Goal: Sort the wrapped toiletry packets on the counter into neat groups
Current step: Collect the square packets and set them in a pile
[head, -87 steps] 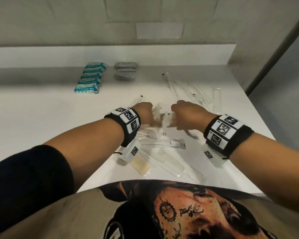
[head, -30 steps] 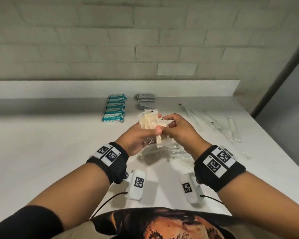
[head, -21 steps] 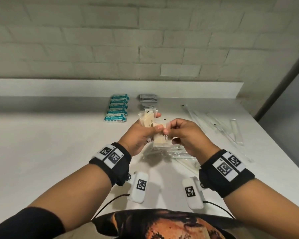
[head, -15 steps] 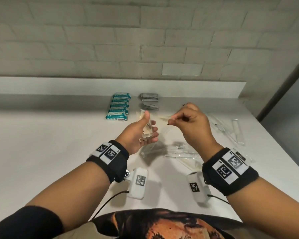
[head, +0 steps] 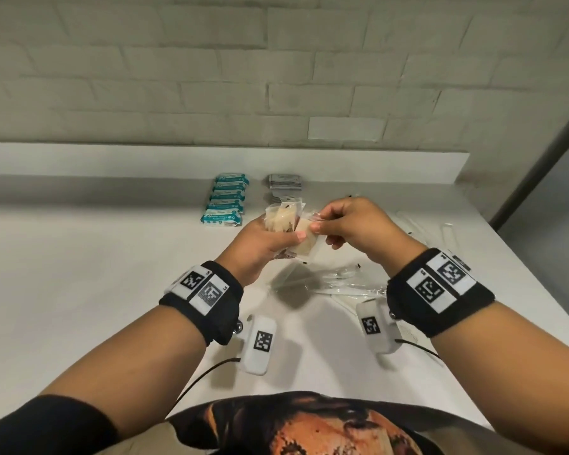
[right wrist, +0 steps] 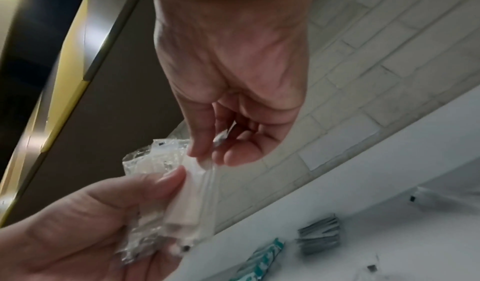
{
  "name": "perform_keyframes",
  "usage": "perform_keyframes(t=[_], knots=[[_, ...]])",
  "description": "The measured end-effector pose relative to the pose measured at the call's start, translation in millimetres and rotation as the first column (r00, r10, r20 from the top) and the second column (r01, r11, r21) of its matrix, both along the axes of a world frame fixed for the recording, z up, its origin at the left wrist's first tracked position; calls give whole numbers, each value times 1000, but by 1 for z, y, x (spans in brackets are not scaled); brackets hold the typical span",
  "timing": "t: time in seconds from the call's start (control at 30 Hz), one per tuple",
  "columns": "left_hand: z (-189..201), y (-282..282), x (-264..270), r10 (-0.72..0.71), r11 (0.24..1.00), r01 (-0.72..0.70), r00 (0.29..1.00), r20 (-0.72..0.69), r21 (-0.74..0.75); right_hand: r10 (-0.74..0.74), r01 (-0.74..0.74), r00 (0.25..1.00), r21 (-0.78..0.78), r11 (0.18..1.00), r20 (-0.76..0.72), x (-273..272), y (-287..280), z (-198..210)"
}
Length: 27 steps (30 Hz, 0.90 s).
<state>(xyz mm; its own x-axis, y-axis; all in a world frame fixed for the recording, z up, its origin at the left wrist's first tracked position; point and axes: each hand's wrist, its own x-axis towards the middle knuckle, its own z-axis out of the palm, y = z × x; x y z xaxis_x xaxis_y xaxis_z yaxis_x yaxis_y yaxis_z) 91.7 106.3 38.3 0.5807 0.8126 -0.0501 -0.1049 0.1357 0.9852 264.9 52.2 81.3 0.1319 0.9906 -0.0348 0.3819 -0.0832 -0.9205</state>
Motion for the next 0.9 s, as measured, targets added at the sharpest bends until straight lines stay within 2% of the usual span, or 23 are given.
perform_keyframes(t=[0.07,0.1,0.17,0.2,0.23,0.27,0.33,0.4,0.47,0.53,0.6,0.7,0.73,0.77,0.8,0.83,0.9], knots=[[-1,0,-3,-5,1000,5,1000,6,-18,2,-3,1000,-12,1000,-21,3,2,2],[-2,0,-6,-3,999,3,1000,11,-35,-16,16,1000,-20,1000,27,6,4,2],[-6,1,-11,13,997,-11,1000,27,-74,-90,101,955,-24,995,281,11,7,0],[-8,2,-15,26,995,-22,999,42,-100,-108,127,938,-37,991,329,13,7,-2],[-9,2,-18,41,992,-33,997,61,-125,-106,129,948,-57,990,301,14,7,-2],[-10,3,-21,59,986,-46,995,78,-159,-84,112,957,-85,990,278,13,7,-5],[-12,4,-27,98,967,-64,987,126,-247,-27,79,946,-149,986,324,7,5,-9],[-15,6,-36,139,939,-74,975,175,-337,103,-6,918,-245,970,382,-9,4,-21],[-17,6,-45,158,933,-87,970,184,-348,284,-98,831,-376,921,478,-31,2,-40],[-20,4,-55,174,948,-125,974,147,-292,408,-168,762,-454,875,503,-54,0,-62],[-22,2,-66,217,946,-179,969,116,-271,443,-213,738,-446,869,510,-71,-1,-80],[-30,4,-82,282,926,-260,959,43,-272,392,-197,678,-361,912,621,-81,5,-76],[-32,4,-85,283,926,-267,959,25,-266,335,-171,708,-309,936,621,-81,9,-69],[-33,4,-90,272,931,-259,962,14,-255,244,-129,797,-240,962,552,-81,13,-60],[-33,3,-91,257,937,-247,966,6,-247,137,-73,900,-167,983,414,-80,14,-53],[-33,2,-92,238,943,-229,971,12,-243,58,-27,963,-120,992,262,-79,14,-46],[-31,1,-91,211,951,-195,977,43,-241,63,-49,994,-148,988,87,-82,13,-36]])
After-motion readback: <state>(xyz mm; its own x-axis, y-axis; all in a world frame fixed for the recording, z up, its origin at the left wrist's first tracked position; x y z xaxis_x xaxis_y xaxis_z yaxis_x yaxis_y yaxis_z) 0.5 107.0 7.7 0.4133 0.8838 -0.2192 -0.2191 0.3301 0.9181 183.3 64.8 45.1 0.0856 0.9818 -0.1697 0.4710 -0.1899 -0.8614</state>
